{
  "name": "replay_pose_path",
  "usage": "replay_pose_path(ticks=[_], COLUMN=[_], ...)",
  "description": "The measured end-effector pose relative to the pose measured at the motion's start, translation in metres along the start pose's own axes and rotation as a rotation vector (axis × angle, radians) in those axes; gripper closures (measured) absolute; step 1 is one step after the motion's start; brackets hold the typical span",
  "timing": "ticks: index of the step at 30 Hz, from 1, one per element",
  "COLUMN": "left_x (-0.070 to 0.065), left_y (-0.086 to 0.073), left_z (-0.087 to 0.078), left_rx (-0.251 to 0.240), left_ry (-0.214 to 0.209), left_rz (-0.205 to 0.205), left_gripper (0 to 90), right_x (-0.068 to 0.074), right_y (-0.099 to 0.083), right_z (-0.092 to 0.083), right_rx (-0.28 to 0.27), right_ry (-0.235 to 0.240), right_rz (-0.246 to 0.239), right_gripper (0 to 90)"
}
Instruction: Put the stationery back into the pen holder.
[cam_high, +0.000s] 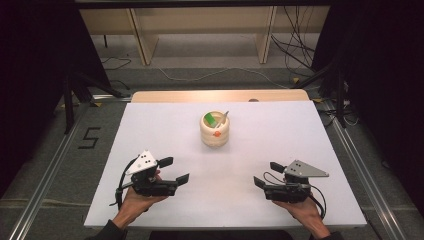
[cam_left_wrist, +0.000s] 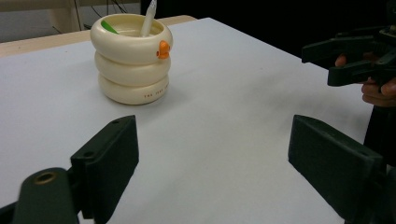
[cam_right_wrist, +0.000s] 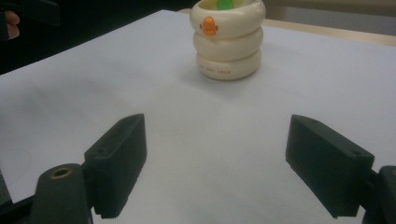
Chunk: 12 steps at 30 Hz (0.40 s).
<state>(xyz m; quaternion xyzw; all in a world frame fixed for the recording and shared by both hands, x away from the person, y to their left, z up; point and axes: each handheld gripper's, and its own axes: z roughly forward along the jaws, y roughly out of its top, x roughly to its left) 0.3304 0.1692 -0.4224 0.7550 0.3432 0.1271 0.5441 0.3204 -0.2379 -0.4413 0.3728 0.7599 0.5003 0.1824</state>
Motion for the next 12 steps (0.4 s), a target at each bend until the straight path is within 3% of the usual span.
replay_pose_path(ticks=[12], left_x=[0.0011], left_y=[-0.0001], left_z=[0.0018], left_rx=[0.009], left_ry=[0.001], left_rz=[0.001], left_gripper=[15.7], right_x=[-0.0017], right_y=[-0.0007], right_z=[-0.0012], right_rx=[0.002], right_ry=[-0.004], right_rz=[0.012], right_gripper=[21.3])
